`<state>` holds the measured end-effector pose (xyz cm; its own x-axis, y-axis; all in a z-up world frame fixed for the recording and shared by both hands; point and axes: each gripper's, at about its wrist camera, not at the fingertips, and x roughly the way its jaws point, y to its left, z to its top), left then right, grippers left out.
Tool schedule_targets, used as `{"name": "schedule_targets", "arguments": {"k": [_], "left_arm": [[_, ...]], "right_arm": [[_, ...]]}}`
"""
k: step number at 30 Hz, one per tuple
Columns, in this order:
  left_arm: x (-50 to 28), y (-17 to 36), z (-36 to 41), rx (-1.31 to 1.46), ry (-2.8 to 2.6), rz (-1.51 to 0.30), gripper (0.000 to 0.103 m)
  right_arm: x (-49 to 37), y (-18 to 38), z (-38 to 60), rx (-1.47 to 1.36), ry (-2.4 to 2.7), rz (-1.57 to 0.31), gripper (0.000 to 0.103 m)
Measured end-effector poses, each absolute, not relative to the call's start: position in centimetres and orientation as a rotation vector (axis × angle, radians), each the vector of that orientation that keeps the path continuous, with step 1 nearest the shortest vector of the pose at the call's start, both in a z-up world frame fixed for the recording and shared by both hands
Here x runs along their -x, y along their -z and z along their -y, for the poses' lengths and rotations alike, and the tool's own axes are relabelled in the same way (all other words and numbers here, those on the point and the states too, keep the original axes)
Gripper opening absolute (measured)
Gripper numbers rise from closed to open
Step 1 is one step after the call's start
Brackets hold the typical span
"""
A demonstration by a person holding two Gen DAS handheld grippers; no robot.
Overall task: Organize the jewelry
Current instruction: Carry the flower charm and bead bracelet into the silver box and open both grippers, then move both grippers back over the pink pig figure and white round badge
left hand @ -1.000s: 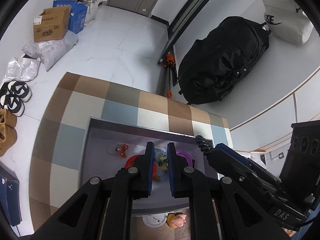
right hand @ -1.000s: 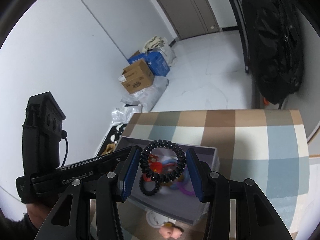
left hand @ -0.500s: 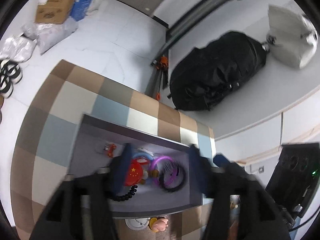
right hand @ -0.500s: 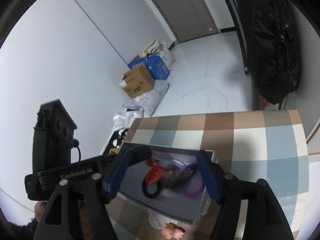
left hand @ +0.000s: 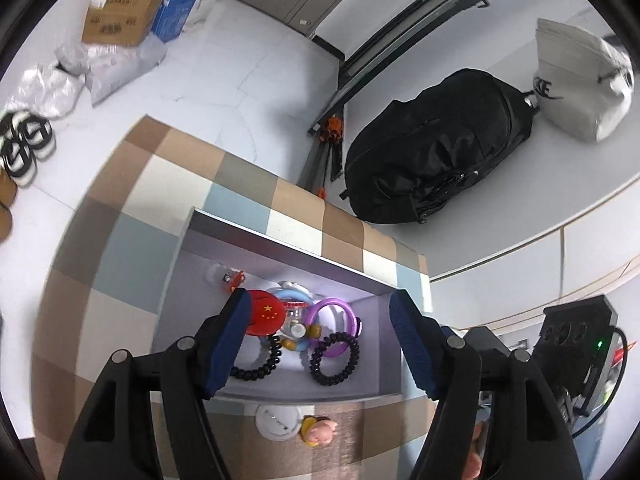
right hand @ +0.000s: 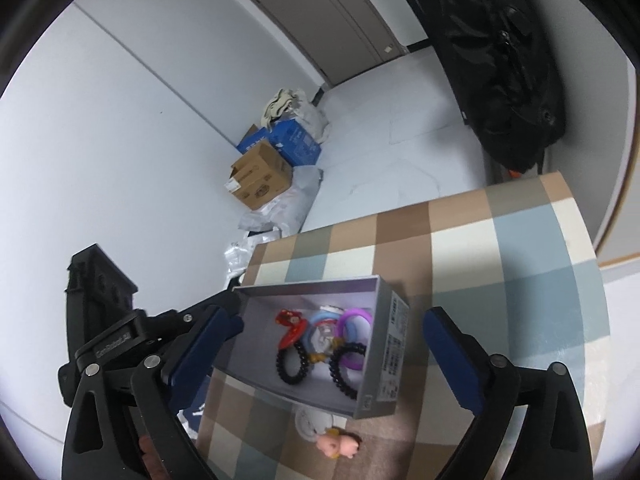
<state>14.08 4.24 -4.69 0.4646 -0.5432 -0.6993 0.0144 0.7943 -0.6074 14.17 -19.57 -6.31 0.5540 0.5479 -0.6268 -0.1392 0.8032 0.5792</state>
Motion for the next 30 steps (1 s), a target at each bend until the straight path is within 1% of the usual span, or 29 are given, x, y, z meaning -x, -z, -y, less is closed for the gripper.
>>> {"name": "schedule_targets", "arguments": {"k": [3,5,13,14,15,17,22,30], "left_arm": [[-13.4,4.3,-3.7,0.497,0.349,-1.029,0.067],[-12.8,4.1,-3.4,0.443,0.330,-1.015,0.067],[-10.2,4.0,-3.0,0.326,0.254,-0.980,0.068],[-9.8,4.0,-3.0,0.308,0.245,-0.971,0.068],[-9.5,4.0,-2.9,0.292,0.236,-0.965,0.073],[-9.0,3.9,-2.9,0.273,0.222,-0.949,0.079],[-7.8,4.0,-3.0,0.230,0.191,-0.920,0.079],[-6.8,5.5,-2.7,0.153,0.172,-0.951,0.080]], "right_arm": [[-13.7,6.3,19.8,-0.497,-0.410,-0.901,0.100],[-13.3,6.2,19.8,-0.487,-0.407,-0.893,0.103],[-11.4,5.9,19.1,-0.415,-0.397,-0.874,0.103],[-11.1,5.9,18.9,-0.398,-0.394,-0.872,0.103],[-10.8,5.9,18.8,-0.387,-0.394,-0.870,0.103],[-10.2,5.9,18.5,-0.362,-0.394,-0.871,0.103],[-8.7,6.3,18.0,-0.305,-0.386,-0.881,0.103],[-6.8,7.5,16.8,-0.204,-0.386,-0.923,0.103]]}}
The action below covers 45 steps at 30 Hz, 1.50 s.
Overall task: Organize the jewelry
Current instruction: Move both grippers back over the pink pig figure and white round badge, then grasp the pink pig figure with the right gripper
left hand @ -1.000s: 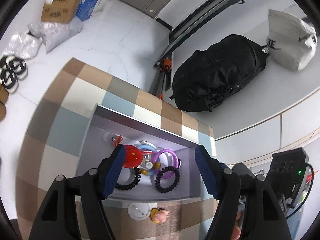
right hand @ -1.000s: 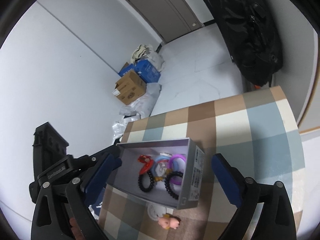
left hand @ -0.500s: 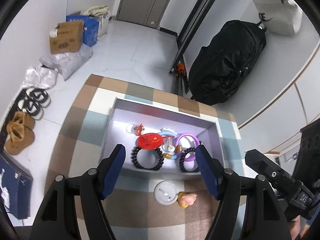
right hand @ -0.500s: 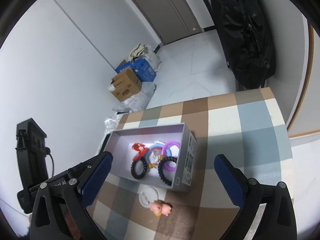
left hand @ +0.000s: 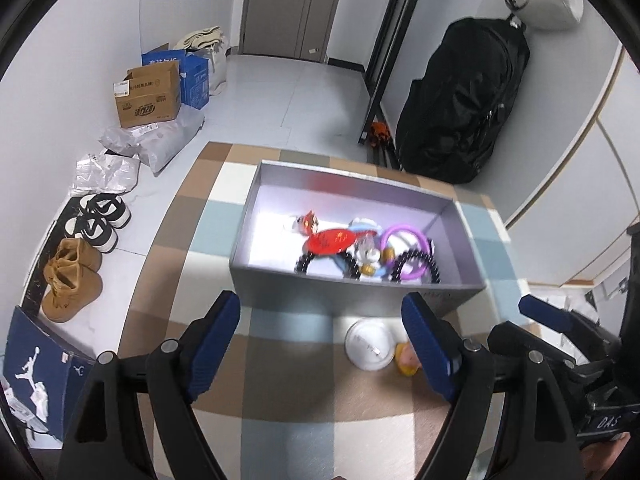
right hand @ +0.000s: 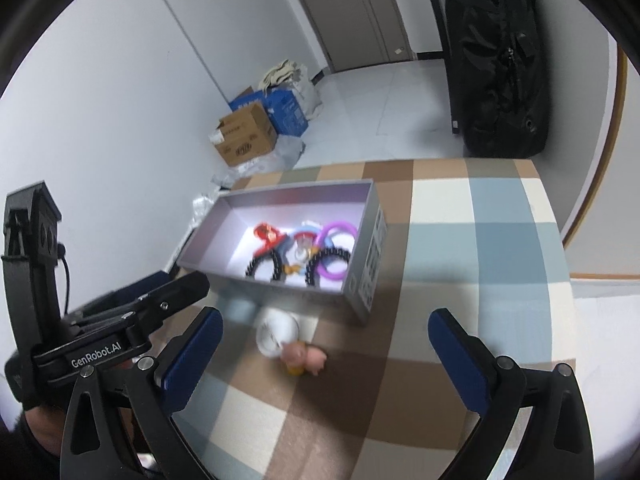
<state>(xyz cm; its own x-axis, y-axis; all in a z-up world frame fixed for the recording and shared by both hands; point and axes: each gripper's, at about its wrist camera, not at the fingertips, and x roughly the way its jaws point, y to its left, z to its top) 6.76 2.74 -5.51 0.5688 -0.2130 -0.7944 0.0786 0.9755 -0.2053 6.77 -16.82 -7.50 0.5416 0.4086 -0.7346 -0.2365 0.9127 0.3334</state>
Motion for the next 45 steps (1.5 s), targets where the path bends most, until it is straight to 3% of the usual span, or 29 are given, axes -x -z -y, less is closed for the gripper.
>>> {"name": "schedule_targets", "arguments": {"k": [4,8,19,39,42,45], "left_arm": [[-6.6,5.5,-3.4,0.141,0.154,-0.957,0.080],[-6.5,5.5,-4.5,0.196,0.139,-0.969,0.080],[-6.8,6.1,-5.3,0.262,0.159,-1.000,0.079],[-7.2,6.7,-6.0,0.292,0.215,-1.034,0.079],[-7.1,6.6,-5.6,0.275,0.223,-1.030,0.079],[-7.1,6.6,-5.4,0.261,0.227,-1.028,0.079]], "right_arm": [[-6.0,8.3,16.3,-0.157,-0.395,-0.941,0.102],[-5.3,8.9,15.8,-0.120,-0.408,-0.962,0.090],[-5.1,10.6,13.8,-0.041,-0.453,-1.003,0.071],[-6.6,11.8,12.2,-0.040,-0.460,-1.027,0.046],[-6.8,11.9,11.9,-0.031,-0.454,-1.038,0.035],[-6.9,11.9,11.9,-0.035,-0.447,-1.041,0.035]]}}
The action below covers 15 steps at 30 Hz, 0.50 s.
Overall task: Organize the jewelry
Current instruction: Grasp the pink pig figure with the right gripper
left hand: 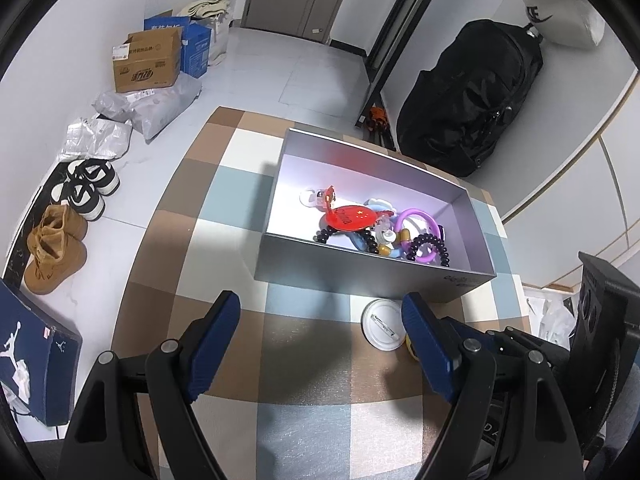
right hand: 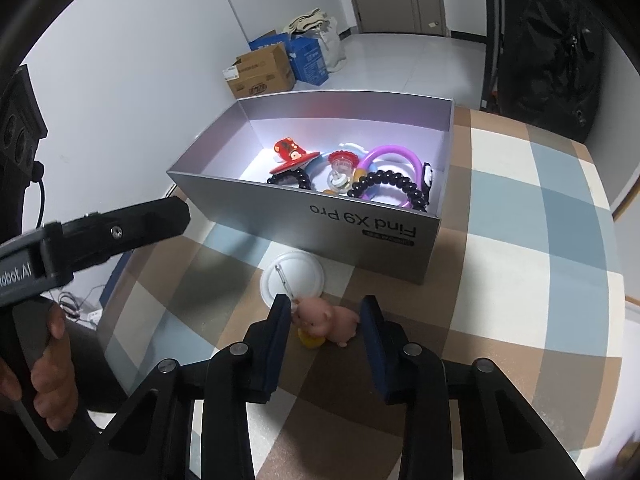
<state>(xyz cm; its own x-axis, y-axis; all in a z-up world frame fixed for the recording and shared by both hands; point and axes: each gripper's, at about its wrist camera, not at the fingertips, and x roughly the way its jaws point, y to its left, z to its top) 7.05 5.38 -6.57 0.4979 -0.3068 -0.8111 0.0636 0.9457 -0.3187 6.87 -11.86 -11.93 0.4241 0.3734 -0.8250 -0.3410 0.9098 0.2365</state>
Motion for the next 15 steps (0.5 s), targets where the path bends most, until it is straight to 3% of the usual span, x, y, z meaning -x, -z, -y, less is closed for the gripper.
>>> {"name": "schedule_targets", "arguments": {"k": [5,8,15], "left_arm": [[-7.2,6.7,-5.5,0.265,0.225,-1.036,0.079],[-7.3,6.8,-5.4,0.275,0.237,-1.043,0.079],[-7.7,7.8,-5.1,0.265,0.224,-1.074,0.079]], "right_arm": [[-6.8,12.0,11.9,-0.041,-0.446,-1.043,0.033],[-6.9,11.5,12.1,-0.059,-0.452,-1.035,0.022],[-6.5,11.6,12.3,-0.035,-0.460,-1.034,0.021]]}}
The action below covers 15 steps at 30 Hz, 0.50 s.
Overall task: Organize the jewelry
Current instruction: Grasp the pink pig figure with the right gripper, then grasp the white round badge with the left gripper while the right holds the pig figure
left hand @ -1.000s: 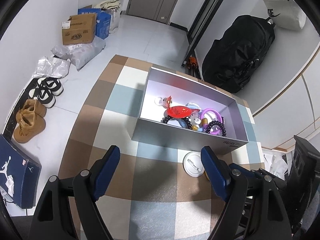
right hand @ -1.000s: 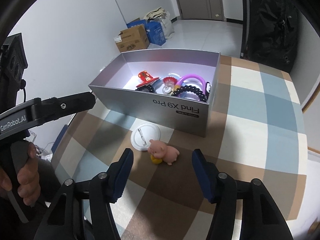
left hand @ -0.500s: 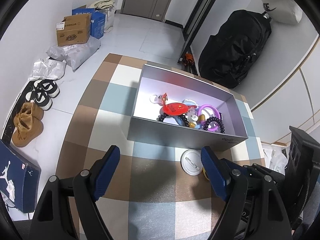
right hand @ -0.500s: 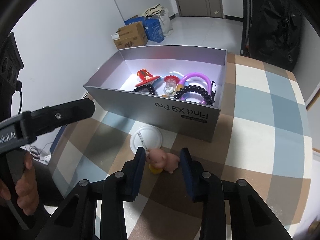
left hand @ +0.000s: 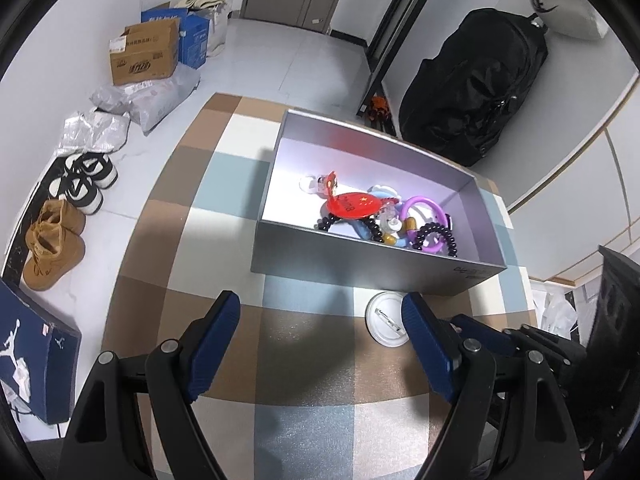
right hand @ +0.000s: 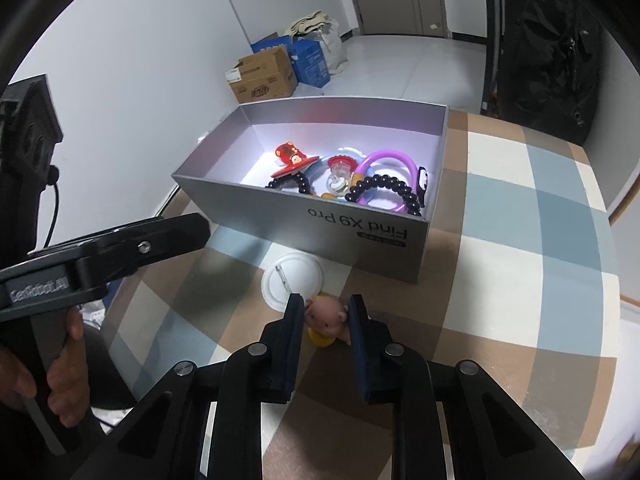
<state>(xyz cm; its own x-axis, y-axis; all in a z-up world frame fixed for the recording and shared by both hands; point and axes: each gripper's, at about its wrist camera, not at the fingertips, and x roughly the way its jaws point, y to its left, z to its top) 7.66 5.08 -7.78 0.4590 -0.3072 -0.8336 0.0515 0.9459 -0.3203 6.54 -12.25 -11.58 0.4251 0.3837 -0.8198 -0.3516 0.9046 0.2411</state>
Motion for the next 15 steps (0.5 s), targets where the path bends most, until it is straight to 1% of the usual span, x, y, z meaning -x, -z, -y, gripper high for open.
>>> {"name": "schedule_targets", "arguments": {"k": [6,15], "left_arm": [[-7.6,7.8,-3.9,0.238,0.240,-1.080,0.079],[-7.3,8.9,-0.3,0.111,0.291,-1.115,0.079]], "right_arm": [[-6.4,11.1,13.8,-0.075,-0.441,-1.024,0.021],[-5.6,9.2,16.4,-0.138,-0.416,-0.978,0.021]]}}
